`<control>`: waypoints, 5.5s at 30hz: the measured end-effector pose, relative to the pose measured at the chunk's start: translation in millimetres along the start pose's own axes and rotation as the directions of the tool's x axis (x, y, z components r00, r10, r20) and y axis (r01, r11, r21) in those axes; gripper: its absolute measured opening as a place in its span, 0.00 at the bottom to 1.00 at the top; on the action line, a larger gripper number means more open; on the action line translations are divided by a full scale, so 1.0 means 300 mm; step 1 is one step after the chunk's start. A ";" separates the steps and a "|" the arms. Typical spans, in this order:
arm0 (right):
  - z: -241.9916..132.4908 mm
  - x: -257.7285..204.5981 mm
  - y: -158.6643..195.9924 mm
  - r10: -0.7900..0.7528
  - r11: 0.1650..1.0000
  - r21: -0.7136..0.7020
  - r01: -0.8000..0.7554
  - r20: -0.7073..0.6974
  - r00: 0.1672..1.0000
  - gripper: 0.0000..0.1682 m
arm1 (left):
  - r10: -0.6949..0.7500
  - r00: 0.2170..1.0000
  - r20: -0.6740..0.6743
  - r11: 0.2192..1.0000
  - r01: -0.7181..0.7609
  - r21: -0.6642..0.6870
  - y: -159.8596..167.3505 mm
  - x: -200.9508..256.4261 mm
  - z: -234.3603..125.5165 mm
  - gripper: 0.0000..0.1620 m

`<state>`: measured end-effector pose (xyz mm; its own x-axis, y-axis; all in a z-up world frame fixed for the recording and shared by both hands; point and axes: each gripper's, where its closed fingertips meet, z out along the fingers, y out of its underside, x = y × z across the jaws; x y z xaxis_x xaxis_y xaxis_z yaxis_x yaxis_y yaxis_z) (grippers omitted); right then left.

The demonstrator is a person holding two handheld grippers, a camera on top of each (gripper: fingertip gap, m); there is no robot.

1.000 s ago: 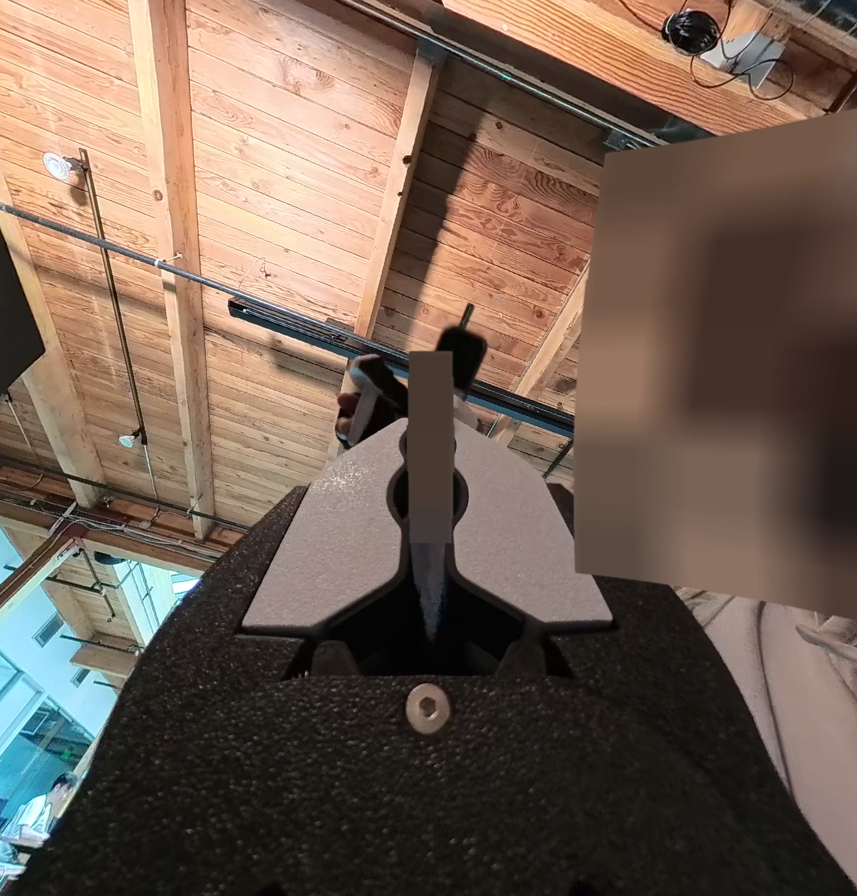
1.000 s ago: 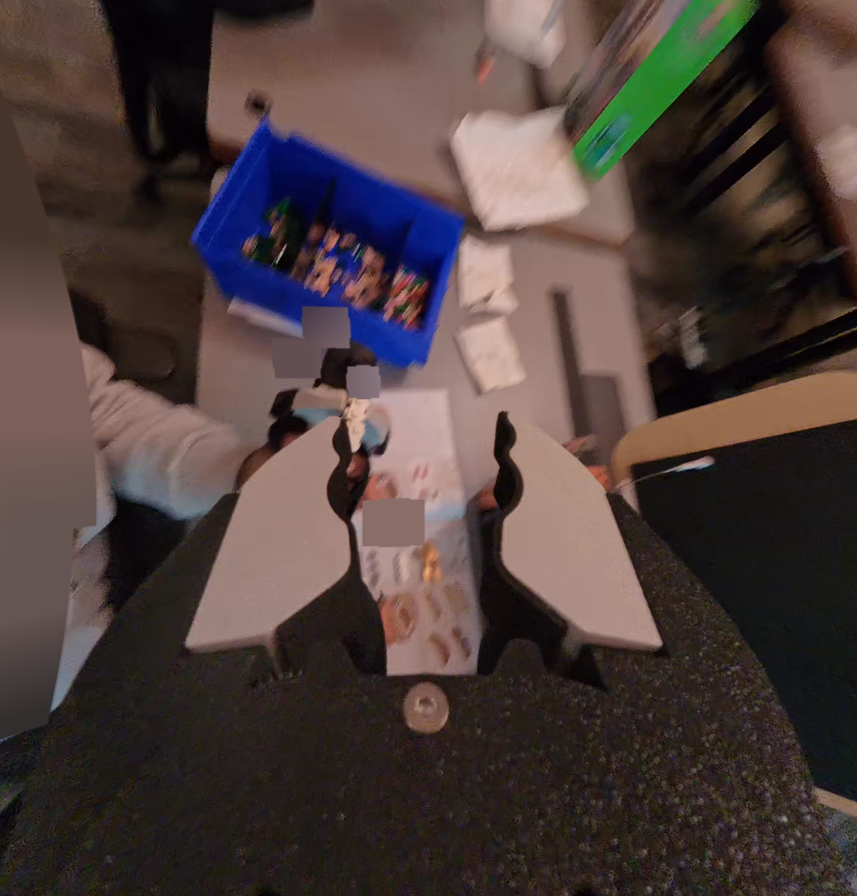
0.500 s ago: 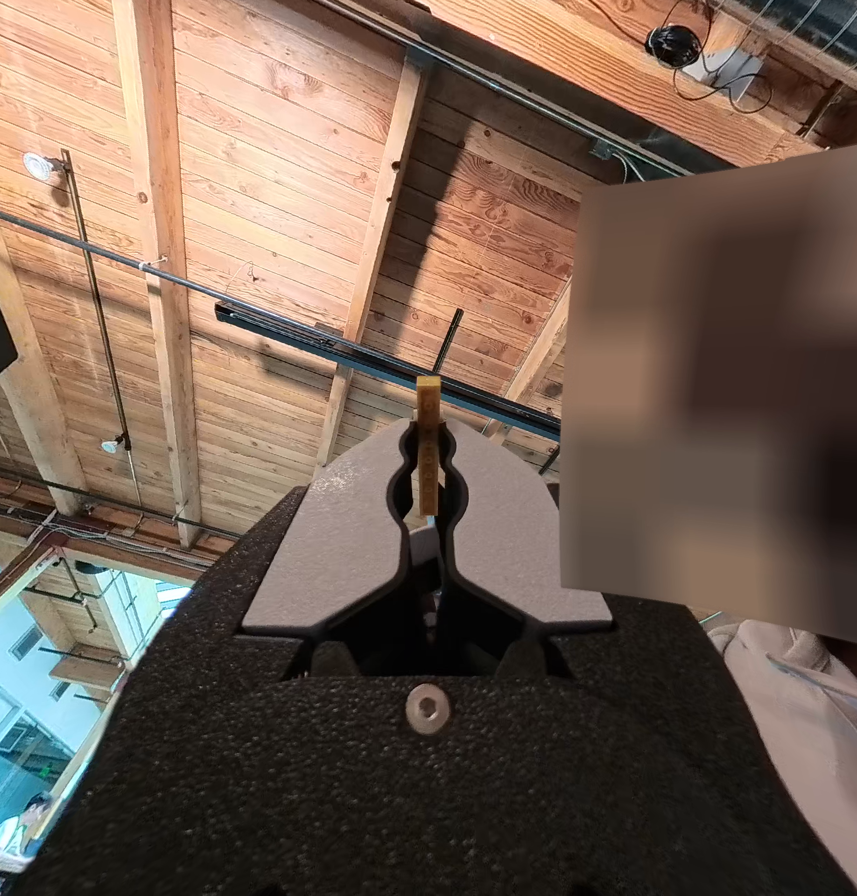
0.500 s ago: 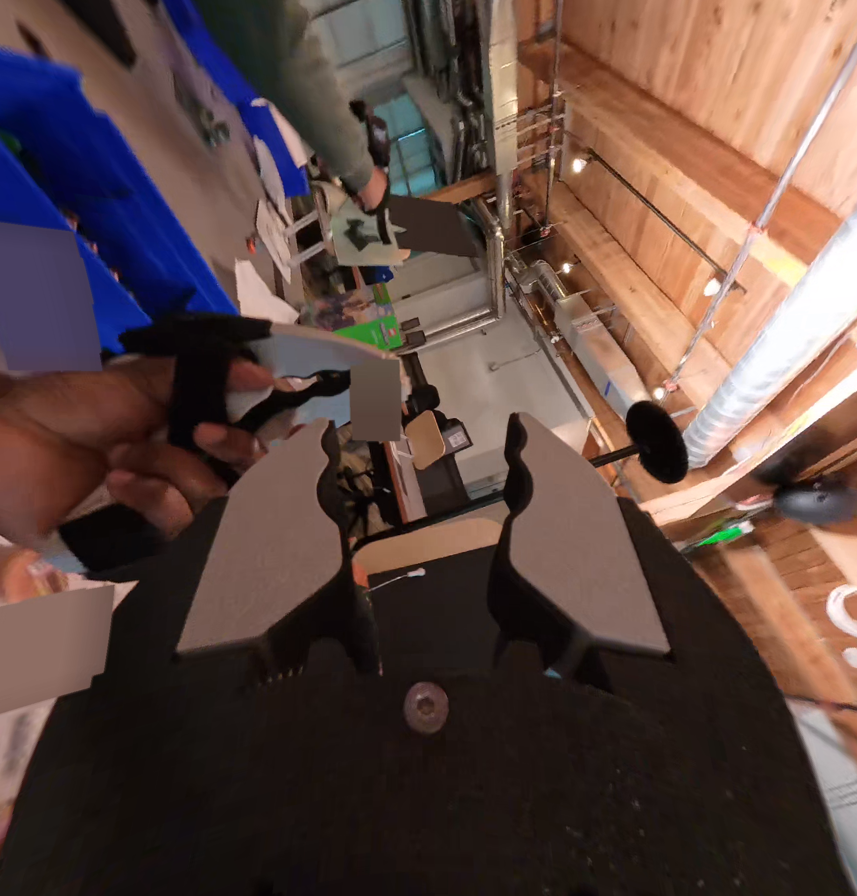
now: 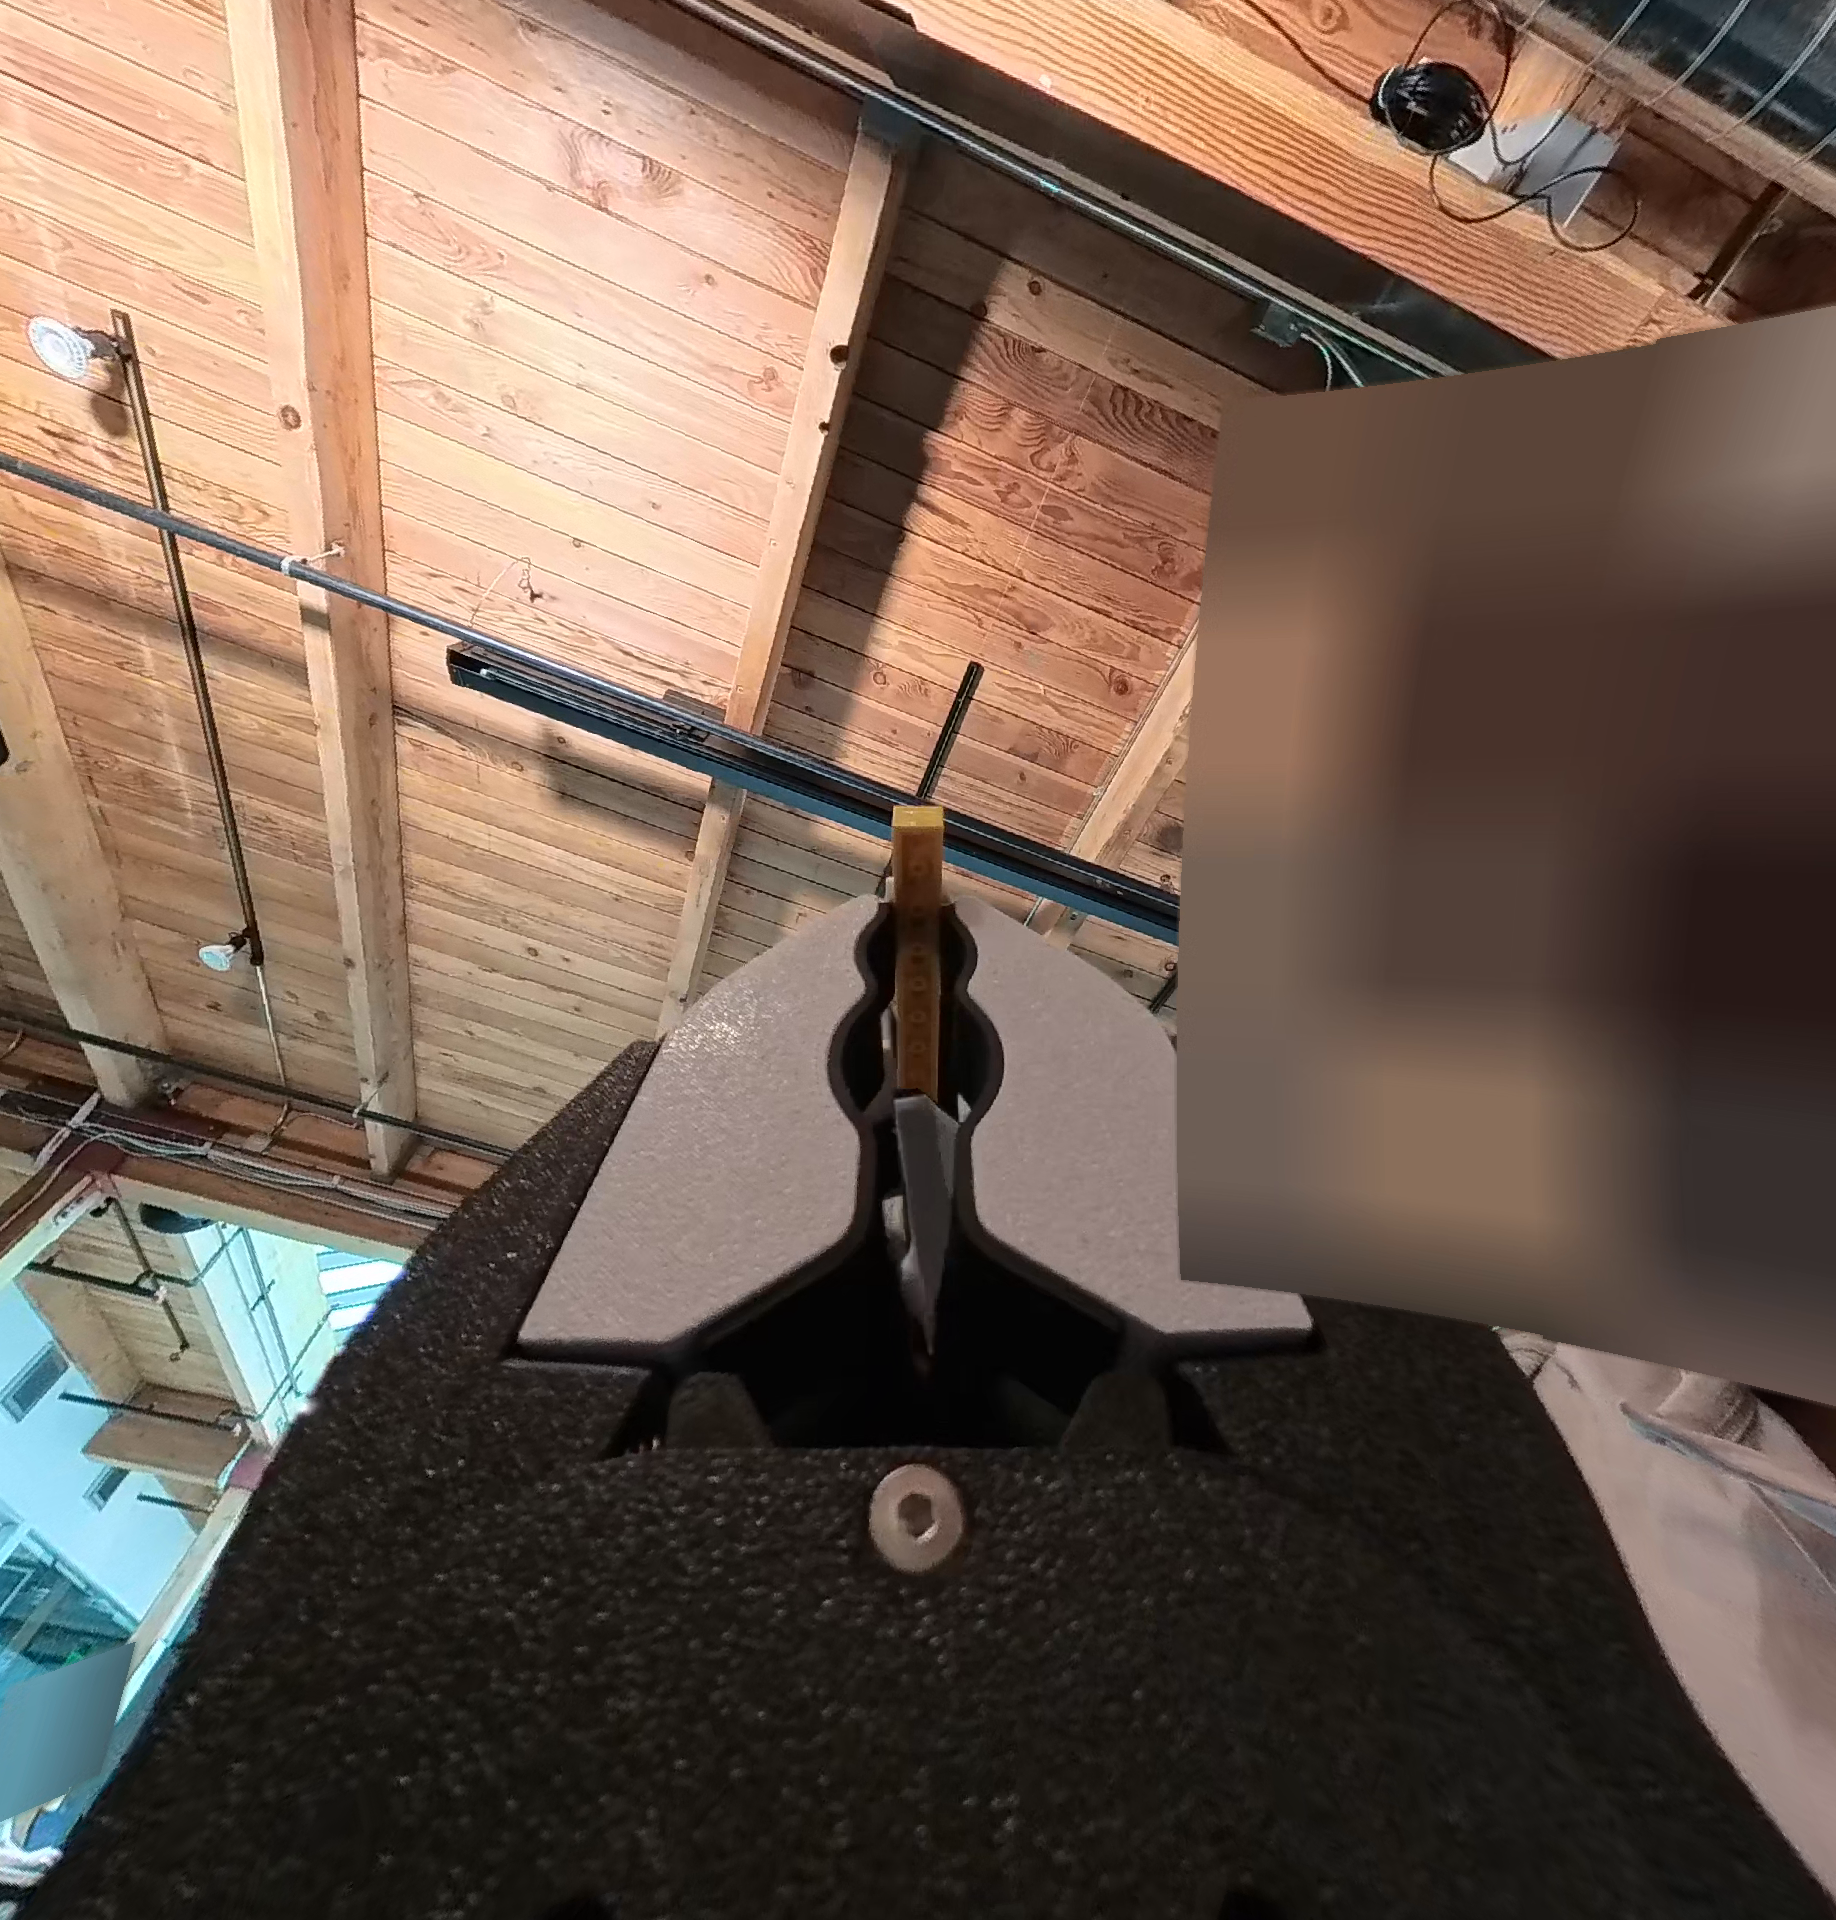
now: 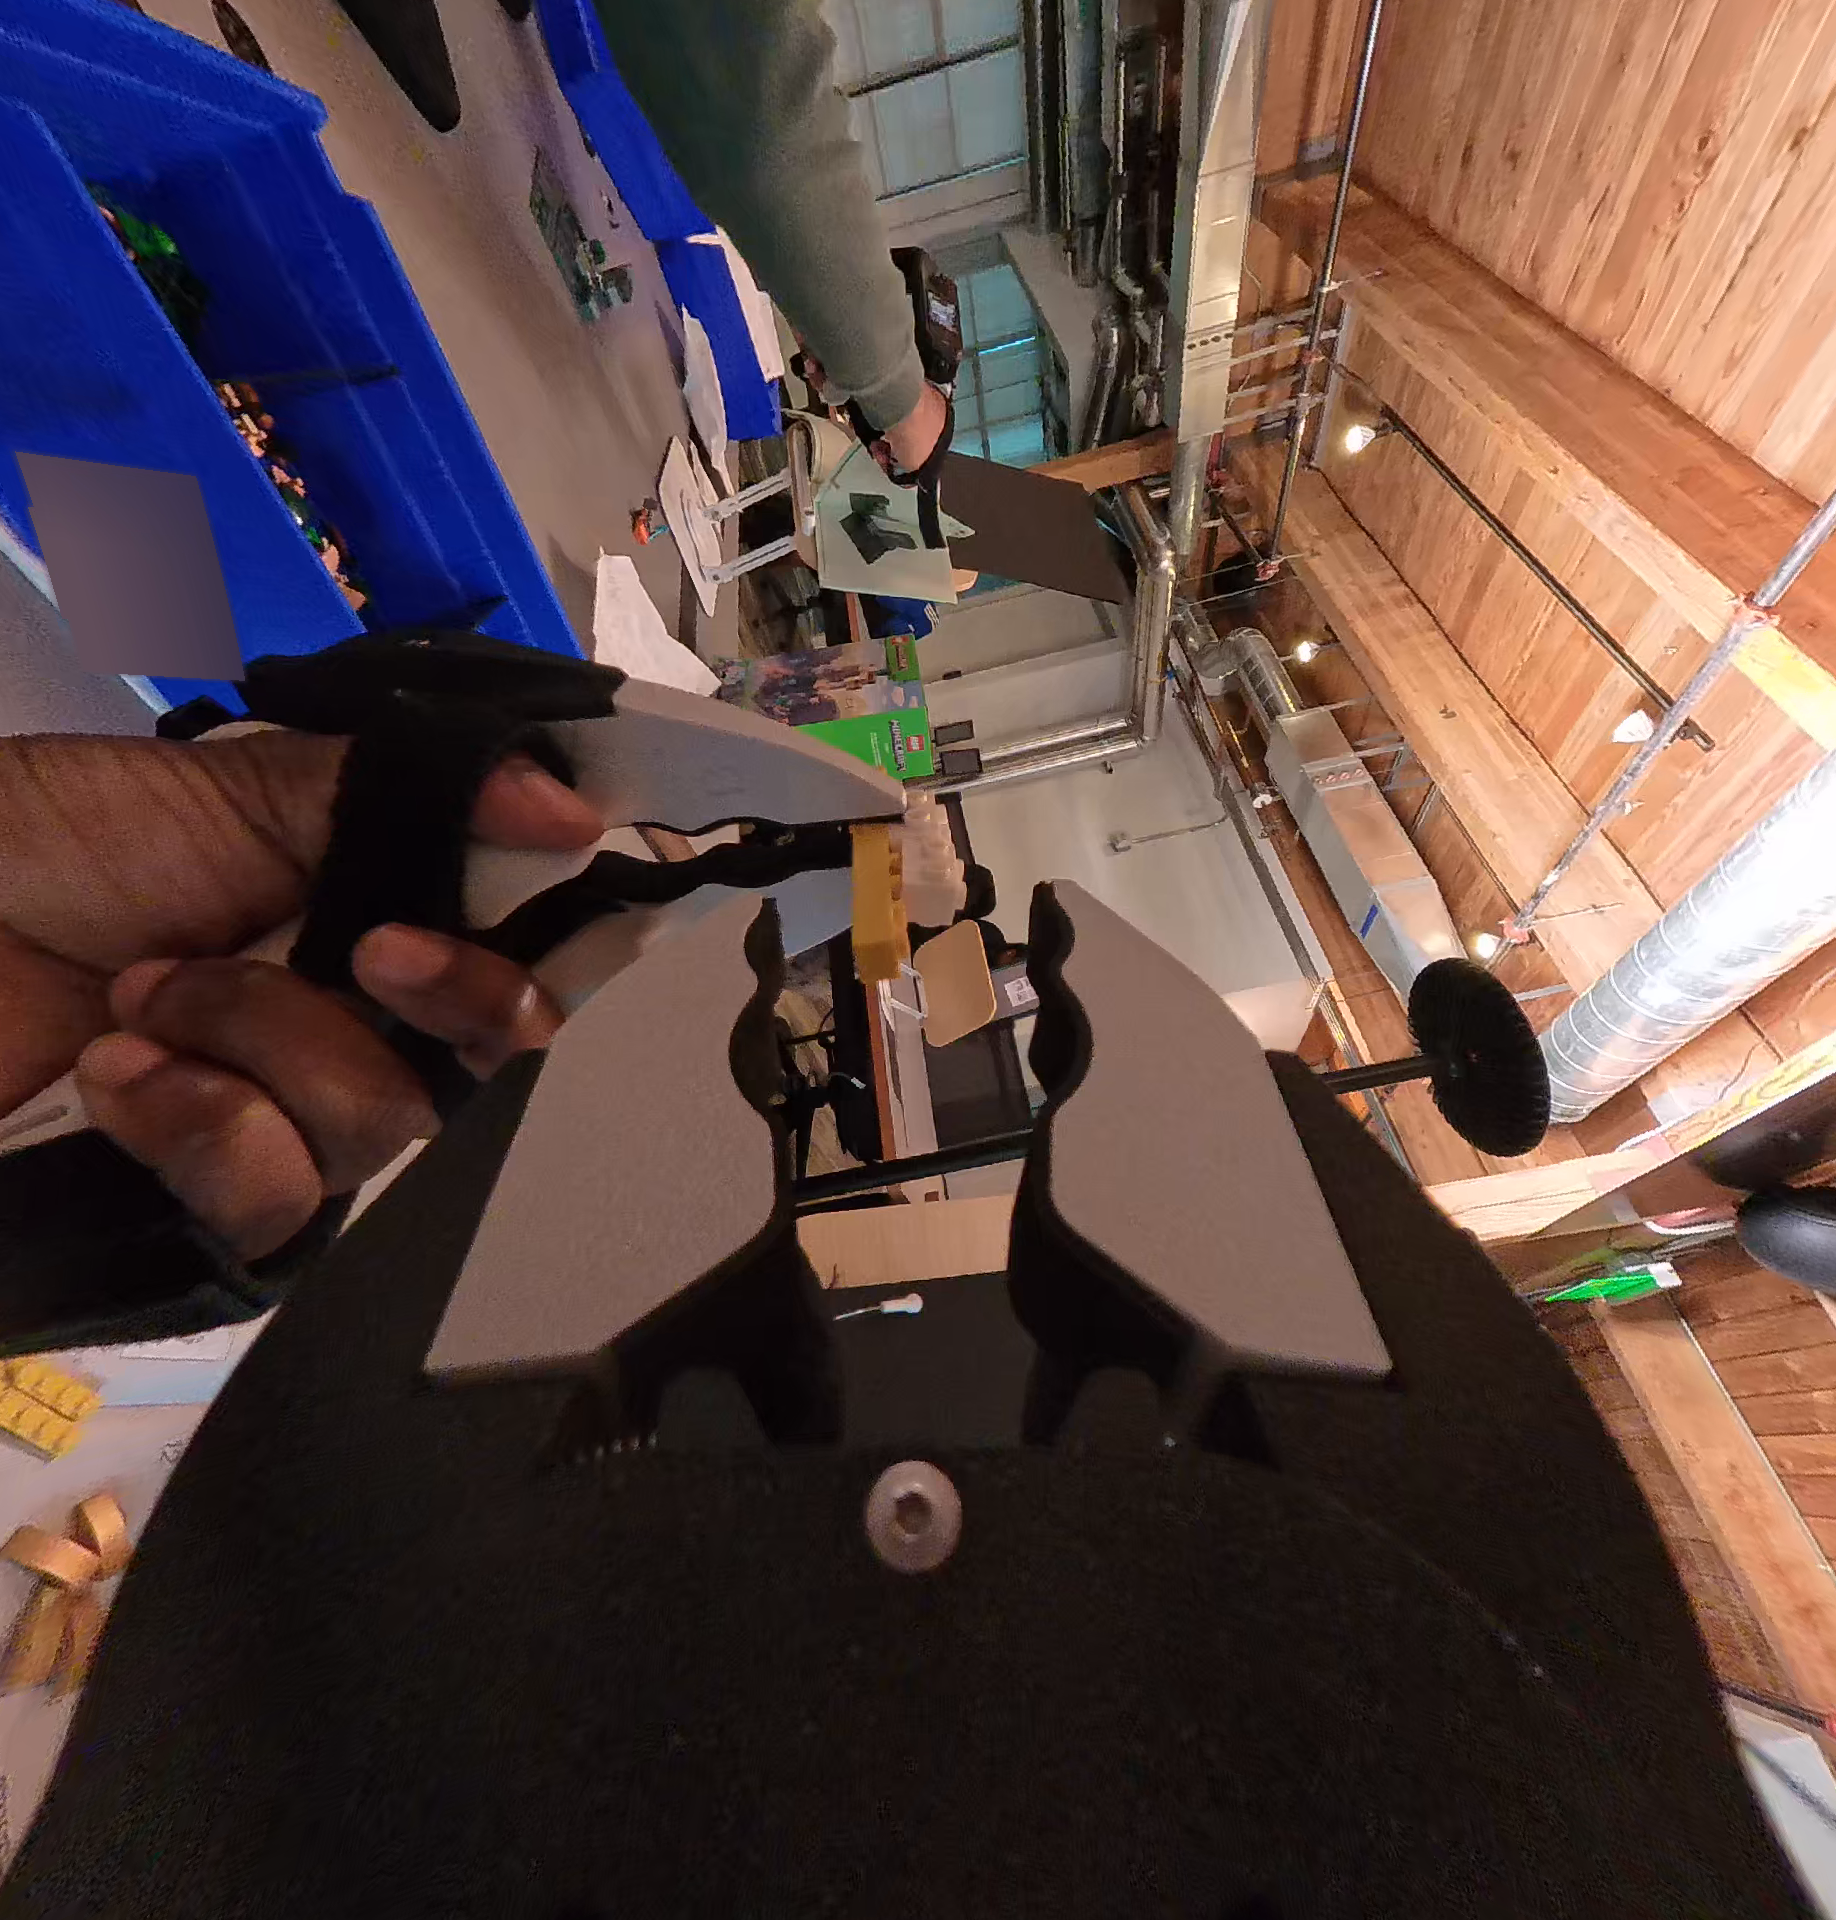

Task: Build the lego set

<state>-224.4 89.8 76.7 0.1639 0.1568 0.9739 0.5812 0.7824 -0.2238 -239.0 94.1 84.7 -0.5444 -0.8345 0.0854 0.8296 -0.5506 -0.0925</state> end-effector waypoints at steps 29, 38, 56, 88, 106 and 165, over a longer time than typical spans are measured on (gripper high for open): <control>0.009 -0.003 0.024 -0.078 0.997 0.012 0.078 -0.002 0.997 0.12 | -0.043 0.995 0.090 0.999 0.046 -0.028 0.021 -0.041 -0.013 0.04; 0.007 0.002 0.024 0.035 0.999 0.013 -0.035 0.011 0.999 0.11 | -0.036 0.994 0.100 0.999 0.038 -0.018 0.021 -0.035 -0.011 0.04; -0.057 -0.005 0.046 0.109 0.993 0.028 -0.111 0.050 0.993 0.11 | -0.028 0.967 0.255 0.976 0.082 -0.203 0.094 -0.051 -0.006 0.04; -0.183 -0.256 -0.080 0.633 0.613 0.231 -0.755 0.428 0.645 0.11 | 0.477 0.721 -0.502 -0.181 -0.478 -0.859 0.257 0.095 -0.259 0.15; -0.214 -0.286 0.006 0.706 0.598 0.148 -0.788 0.368 0.605 0.11 | 0.421 0.771 -0.477 -0.148 -0.460 -0.875 0.293 0.018 -0.297 0.13; -0.191 -0.424 -0.017 0.744 0.575 0.066 -0.816 0.371 0.555 0.11 | 0.422 0.821 -0.385 0.078 -0.456 -0.887 0.279 0.059 -0.416 0.11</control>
<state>-202.6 31.5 -48.4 0.2278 0.8932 0.3878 0.1476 0.3620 -0.9204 -194.7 30.7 -45.4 -0.1450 -0.9252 -0.3506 0.2031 0.3189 -0.9258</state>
